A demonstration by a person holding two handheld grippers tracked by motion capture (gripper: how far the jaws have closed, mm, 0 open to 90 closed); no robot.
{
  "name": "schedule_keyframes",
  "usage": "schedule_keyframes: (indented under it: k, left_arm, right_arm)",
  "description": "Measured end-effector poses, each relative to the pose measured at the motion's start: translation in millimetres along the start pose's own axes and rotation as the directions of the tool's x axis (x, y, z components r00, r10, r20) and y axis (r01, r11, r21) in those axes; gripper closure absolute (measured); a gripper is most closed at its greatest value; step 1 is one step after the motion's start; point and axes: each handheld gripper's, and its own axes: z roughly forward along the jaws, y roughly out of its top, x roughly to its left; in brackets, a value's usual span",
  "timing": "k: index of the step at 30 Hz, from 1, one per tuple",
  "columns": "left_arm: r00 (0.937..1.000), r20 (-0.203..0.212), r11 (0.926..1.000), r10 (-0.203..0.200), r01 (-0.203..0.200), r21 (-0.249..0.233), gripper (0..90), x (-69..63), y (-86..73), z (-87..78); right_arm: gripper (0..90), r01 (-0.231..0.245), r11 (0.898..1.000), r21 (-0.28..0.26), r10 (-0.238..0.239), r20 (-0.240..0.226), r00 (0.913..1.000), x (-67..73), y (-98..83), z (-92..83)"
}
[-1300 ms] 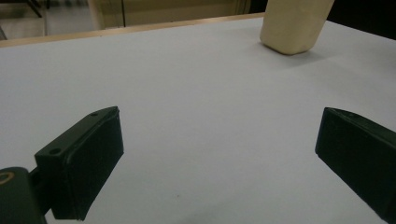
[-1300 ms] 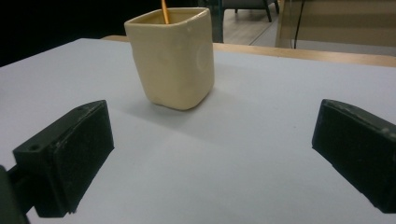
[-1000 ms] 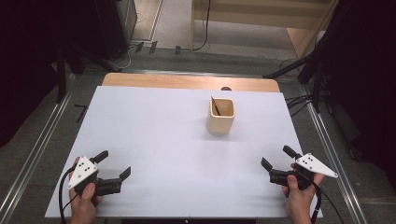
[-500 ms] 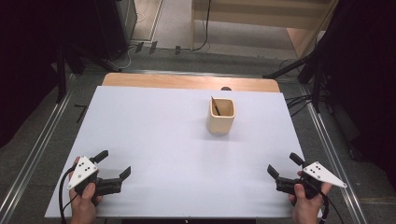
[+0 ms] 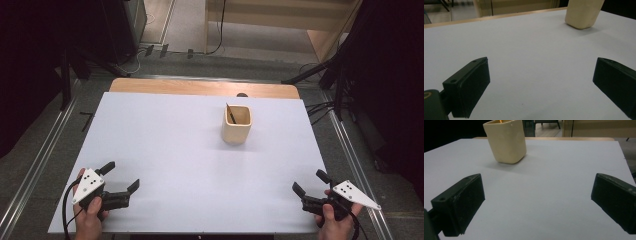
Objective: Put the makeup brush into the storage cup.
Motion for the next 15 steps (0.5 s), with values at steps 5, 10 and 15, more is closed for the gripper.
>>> schedule_keyframes:
  k: [5, 10, 15]
  left_arm:
    - [0.9994, -0.029, 0.9998, -0.017, 0.017, -0.011, 1.9, 4.9, -2.6, -0.7]
    - [0.9983, -0.053, 0.9996, -0.022, 0.021, -0.017, 1.9, 3.1, -1.5, -1.7]
    - [0.9976, -0.07, 1.0, -0.001, 0.0, -0.006, 1.9, -2.4, 0.7, 0.1]
  right_arm:
    - [0.0, 0.031, 0.999, 0.034, -0.032, 0.015, 0.9994, 1.7, -1.3, 11.0]
    - [0.0, 0.019, 1.0, 0.024, -0.019, -0.004, 0.9998, -0.8, -1.6, 9.6]
    - [0.0, -0.012, 1.0, 0.009, 0.012, -0.006, 0.9999, -4.3, -1.9, 6.8]
